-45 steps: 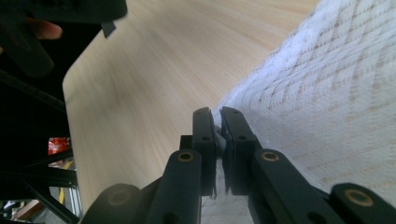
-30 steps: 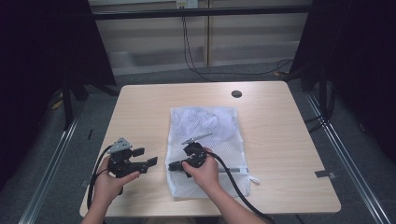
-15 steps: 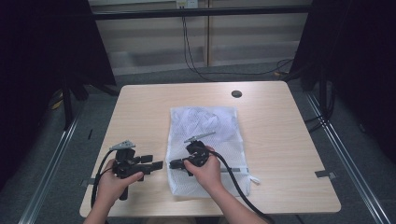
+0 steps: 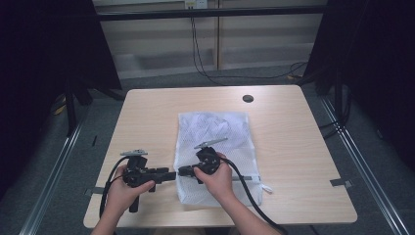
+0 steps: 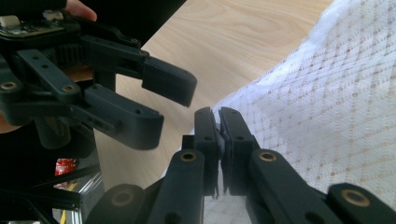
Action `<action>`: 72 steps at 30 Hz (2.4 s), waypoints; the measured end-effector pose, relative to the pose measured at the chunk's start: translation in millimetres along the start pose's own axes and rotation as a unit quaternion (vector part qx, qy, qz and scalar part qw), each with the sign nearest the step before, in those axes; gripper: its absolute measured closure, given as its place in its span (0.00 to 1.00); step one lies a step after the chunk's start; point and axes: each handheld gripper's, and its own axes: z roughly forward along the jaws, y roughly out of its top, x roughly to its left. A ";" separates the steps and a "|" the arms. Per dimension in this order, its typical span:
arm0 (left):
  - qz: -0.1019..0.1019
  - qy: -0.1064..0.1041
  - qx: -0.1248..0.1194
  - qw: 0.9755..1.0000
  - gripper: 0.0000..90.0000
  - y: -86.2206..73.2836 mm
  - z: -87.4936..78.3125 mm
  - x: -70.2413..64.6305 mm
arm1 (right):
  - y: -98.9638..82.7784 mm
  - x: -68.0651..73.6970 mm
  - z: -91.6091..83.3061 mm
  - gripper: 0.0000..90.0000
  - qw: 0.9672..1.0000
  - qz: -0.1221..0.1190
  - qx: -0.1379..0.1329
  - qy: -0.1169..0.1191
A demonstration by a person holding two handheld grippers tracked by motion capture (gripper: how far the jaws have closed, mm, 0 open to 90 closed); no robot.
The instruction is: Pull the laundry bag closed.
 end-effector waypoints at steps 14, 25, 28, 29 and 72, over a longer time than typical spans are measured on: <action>-0.022 -0.021 0.007 1.000 0.55 -0.8 11.2 -2.4 | 1.0 1.6 -4.9 0.97 1.000 0.002 -0.008 0.002; -0.026 -0.016 0.021 0.999 0.61 -1.5 21.1 -5.6 | 2.0 1.9 -8.5 0.97 1.000 0.004 -0.019 0.005; -0.033 -0.022 0.022 0.999 0.62 -0.9 22.5 -4.3 | 1.9 1.7 -8.6 0.97 1.000 0.004 -0.020 0.005; -0.032 -0.021 0.020 0.999 0.64 -1.1 23.3 -4.4 | 2.0 1.7 -8.8 0.97 1.000 0.004 -0.022 0.006; -0.039 -0.047 0.019 0.998 0.98 1.5 32.7 -7.8 | 10.7 2.4 -13.2 0.97 0.999 0.020 -0.022 0.020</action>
